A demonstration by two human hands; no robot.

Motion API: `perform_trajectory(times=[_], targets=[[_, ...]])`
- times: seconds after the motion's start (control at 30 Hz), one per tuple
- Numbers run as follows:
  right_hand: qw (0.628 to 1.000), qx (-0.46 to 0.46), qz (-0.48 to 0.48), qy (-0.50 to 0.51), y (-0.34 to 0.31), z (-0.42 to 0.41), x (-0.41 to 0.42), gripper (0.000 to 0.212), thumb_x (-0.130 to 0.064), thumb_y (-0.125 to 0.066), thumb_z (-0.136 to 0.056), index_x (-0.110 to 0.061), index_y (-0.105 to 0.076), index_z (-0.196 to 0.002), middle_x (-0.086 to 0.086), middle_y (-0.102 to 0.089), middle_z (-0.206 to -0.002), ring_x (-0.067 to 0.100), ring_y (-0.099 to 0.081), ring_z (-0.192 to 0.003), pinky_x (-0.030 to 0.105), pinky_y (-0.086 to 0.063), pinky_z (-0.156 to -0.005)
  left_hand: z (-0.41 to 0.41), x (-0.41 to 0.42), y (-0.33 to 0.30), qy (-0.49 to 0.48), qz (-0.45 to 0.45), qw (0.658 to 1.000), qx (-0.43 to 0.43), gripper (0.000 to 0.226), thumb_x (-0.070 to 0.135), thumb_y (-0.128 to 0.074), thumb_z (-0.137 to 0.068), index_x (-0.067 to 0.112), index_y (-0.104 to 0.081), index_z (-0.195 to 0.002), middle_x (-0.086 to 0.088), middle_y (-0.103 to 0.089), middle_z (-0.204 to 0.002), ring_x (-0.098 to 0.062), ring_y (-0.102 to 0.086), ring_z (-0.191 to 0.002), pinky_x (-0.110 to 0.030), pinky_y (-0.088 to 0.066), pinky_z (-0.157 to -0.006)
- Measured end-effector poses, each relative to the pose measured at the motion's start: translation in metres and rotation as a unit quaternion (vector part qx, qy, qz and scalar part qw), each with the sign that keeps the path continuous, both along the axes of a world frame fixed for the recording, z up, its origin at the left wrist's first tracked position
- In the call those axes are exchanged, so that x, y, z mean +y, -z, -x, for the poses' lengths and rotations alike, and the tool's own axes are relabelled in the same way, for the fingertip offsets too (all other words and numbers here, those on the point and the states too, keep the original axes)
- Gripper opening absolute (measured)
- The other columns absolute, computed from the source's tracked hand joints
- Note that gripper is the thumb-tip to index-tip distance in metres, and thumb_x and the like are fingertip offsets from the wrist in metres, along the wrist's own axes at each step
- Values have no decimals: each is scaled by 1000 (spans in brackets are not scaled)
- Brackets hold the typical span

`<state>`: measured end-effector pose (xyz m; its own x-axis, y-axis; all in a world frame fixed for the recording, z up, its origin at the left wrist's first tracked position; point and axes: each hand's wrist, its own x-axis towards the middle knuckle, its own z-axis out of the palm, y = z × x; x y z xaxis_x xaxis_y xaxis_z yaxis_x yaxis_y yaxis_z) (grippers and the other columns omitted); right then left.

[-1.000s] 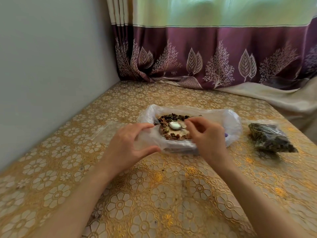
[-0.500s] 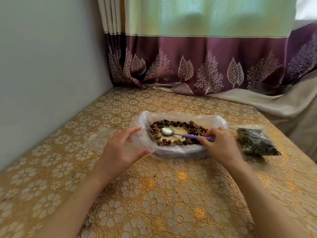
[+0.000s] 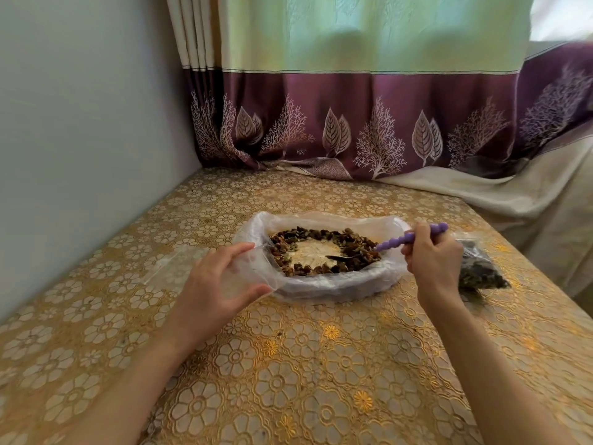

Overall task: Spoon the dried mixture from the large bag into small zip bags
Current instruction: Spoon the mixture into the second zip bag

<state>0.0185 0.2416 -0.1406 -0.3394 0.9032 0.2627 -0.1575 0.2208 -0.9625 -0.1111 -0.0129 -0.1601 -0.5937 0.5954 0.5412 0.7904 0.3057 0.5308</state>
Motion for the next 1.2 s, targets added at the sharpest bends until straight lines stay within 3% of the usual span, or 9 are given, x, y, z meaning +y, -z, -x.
perform_trajectory(times=[0.1, 0.23, 0.3, 0.43, 0.6, 0.7, 0.87, 1.07, 1.2], targets=[[999, -10, -29, 45, -1, -1, 2, 35, -18, -45, -96, -15, -56, -63, -7, -59, -53, 12, -55, -58, 42, -48, -76, 0, 0, 1, 3, -2, 1000, -3, 69, 68, -56, -63, 38, -41, -123, 28, -44, -110, -3, -49, -93, -30, -49, -78], [994, -20, -79, 74, -1, 1, -1, 25, -18, -45, -97, -7, -57, -78, -13, -59, -46, 1, -60, -59, 41, -51, -84, -1, 1, 0, 9, -3, 1000, -3, 69, 66, -57, -63, 36, -42, -124, 22, -46, -111, -1, -50, -90, -27, -49, -76], [993, -25, -92, 69, 1, 2, -2, 21, -20, -44, -98, -5, -55, -87, -19, -62, -49, -3, -61, -57, 40, -52, -83, -2, 0, 1, 9, -2, 1000, -2, 69, 65, -58, -63, 36, -42, -124, 21, -47, -111, 1, -50, -90, -24, -47, -75], [992, -33, -108, 60, 5, 6, -4, 21, -23, -46, -98, -15, -53, -80, -9, -68, -63, 15, -66, -62, 46, -55, -77, -4, 0, -1, 10, -3, 1000, -6, 70, 64, -58, -63, 36, -42, -125, 18, -48, -112, 1, -50, -89, -20, -46, -72], [992, -52, -116, 28, 15, 11, -6, 25, -23, -52, -96, -6, -66, -85, 2, -71, -74, 5, -63, -51, 16, -51, -50, -6, 2, -1, 9, 2, 1000, 7, 70, 64, -56, -63, 32, -45, -125, 16, -48, -113, 5, -49, -86, -12, -41, -61], [997, -40, -59, 16, 16, 12, -5, 23, -20, -50, -97, -10, -64, -81, 5, -72, -76, 9, -64, -53, 20, -54, -56, -6, 3, -2, 8, -2, 1000, -1, 69, 62, -57, -63, 34, -44, -125, 17, -49, -113, 7, -48, -90, -11, -40, -65], [999, 3, 35, 13, 16, 10, -5, 33, -21, -48, -98, -15, -63, -69, 7, -72, -71, 21, -64, -59, 39, -56, -70, -4, 3, -1, 7, 2, 1000, -12, 70, 62, -59, -61, 37, -40, -125, 17, -49, -113, 2, -49, -92, -16, -42, -74], [998, 44, 46, -24, 13, 10, -10, 27, -18, -46, -99, -3, -61, -83, 8, -72, -71, 10, -54, -51, 21, -46, -50, -3, 3, 1, -6, -5, 999, -48, 75, 63, -60, -60, 33, -43, -127, 14, -49, -116, -7, -53, -97, -28, -51, -79], [991, 85, 53, -86, 6, 10, -18, 24, -15, -45, -98, 1, -58, -86, 5, -72, -66, 10, -51, -50, 19, -41, -46, -2, 4, 2, -16, -37, 996, -83, 71, 62, -60, -61, 28, -48, -122, 14, -57, -103, -4, -54, -74, -21, -47, -60]])
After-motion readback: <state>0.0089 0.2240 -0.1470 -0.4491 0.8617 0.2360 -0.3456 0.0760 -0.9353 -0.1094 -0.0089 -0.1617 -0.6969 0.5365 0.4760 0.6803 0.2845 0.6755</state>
